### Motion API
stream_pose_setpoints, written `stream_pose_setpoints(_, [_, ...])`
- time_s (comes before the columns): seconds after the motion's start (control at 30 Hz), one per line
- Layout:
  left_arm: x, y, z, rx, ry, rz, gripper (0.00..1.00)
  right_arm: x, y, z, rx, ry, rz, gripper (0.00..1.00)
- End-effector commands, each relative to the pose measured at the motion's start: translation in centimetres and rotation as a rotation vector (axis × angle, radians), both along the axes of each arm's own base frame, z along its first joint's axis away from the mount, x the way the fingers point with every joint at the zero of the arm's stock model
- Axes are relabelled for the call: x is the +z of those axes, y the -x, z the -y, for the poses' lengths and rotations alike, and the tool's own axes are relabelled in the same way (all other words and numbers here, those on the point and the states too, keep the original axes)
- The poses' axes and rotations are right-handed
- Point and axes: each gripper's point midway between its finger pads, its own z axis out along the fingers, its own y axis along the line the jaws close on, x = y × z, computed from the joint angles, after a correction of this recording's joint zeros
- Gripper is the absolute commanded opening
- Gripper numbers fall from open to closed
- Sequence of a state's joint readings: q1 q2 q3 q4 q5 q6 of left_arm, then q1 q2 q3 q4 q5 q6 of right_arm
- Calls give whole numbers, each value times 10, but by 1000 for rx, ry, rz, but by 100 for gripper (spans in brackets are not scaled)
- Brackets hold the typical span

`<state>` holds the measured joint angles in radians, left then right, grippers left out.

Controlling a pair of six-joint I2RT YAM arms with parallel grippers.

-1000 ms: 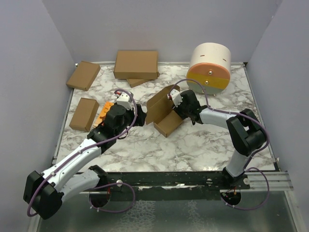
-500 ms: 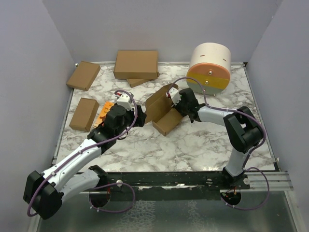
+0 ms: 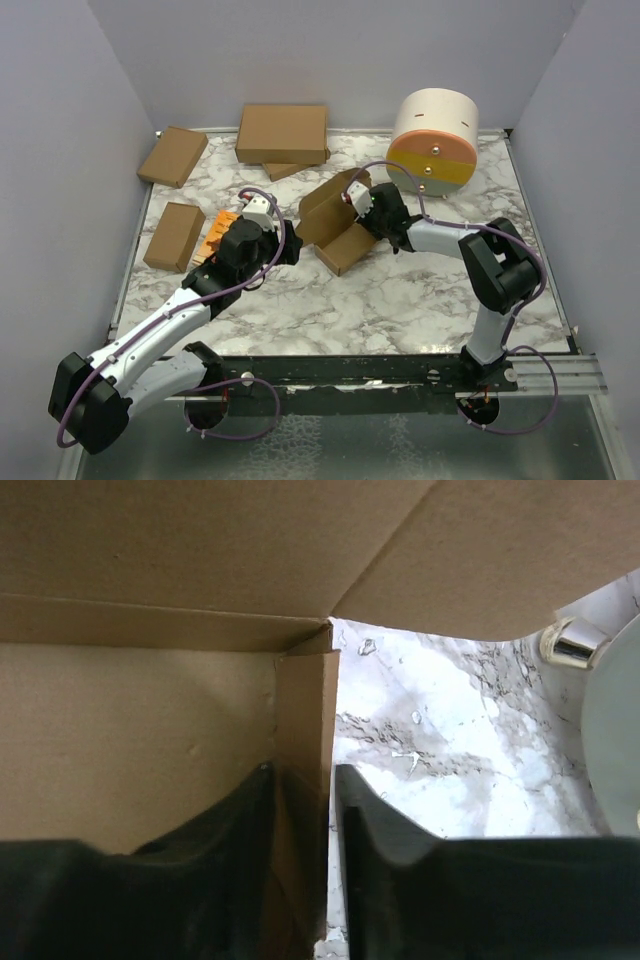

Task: Fold the paper box

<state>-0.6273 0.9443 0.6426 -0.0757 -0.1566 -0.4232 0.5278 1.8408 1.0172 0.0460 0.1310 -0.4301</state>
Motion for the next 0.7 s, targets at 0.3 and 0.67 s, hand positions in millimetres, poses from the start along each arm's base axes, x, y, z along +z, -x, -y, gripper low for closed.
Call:
stream_pose_setpoints(0.3, [11, -2, 1, -9, 14, 29, 74, 27, 6, -1, 24, -61, -10, 49])
stream_pose_setpoints(0.67, [17, -2, 2, -8, 42, 48, 74, 51, 28, -10, 152, -191, -87, 67])
